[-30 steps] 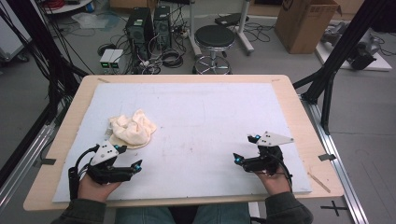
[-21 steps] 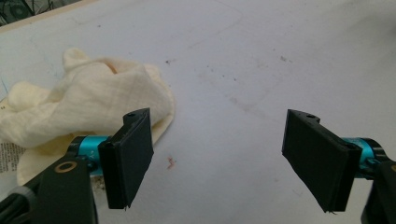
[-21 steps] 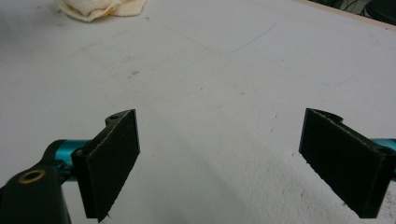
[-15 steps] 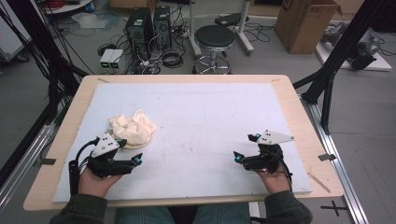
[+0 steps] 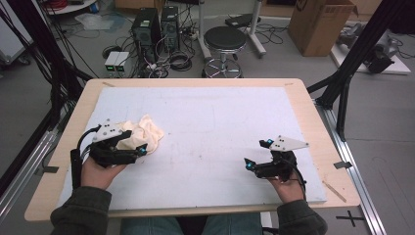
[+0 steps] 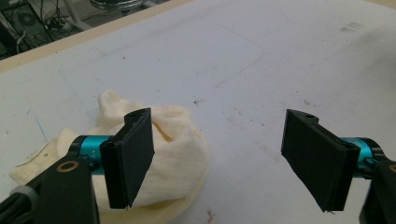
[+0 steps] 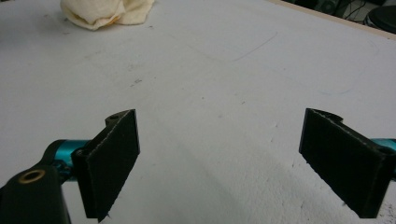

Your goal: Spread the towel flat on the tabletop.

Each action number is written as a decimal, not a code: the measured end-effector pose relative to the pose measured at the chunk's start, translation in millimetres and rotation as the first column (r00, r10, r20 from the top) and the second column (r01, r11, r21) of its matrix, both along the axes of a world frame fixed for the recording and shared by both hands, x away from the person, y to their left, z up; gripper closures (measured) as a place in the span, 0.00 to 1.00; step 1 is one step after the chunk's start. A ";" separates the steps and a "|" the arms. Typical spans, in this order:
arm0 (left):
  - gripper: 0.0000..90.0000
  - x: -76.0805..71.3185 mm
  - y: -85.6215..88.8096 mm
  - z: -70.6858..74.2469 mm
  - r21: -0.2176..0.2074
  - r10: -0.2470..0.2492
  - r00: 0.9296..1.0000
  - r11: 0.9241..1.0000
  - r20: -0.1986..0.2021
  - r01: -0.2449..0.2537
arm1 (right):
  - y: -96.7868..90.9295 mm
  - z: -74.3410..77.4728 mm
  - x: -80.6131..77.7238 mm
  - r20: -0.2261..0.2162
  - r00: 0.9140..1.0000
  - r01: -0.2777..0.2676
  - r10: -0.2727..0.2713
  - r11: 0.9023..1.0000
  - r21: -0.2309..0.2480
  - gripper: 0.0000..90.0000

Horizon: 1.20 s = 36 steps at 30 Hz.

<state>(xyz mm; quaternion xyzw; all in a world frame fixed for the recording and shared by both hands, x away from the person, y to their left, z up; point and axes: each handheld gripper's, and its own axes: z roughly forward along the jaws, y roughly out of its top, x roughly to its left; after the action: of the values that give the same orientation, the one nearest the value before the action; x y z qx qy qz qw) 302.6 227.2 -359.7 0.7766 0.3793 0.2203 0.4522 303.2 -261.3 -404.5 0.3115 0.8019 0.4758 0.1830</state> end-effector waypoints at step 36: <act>0.64 73.8 5.5 -57.6 0.246 0.143 0.955 0.966 -0.261 -0.078 | -2.4 -0.8 0.4 -0.004 1.000 -0.010 0.010 1.000 -0.001 0.13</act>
<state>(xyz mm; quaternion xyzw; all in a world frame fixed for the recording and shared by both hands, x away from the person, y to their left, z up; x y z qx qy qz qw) 376.4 232.7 -417.3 0.8247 0.4534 0.1779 0.2874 303.7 -263.7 -405.4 0.3085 0.8040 0.4757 0.1790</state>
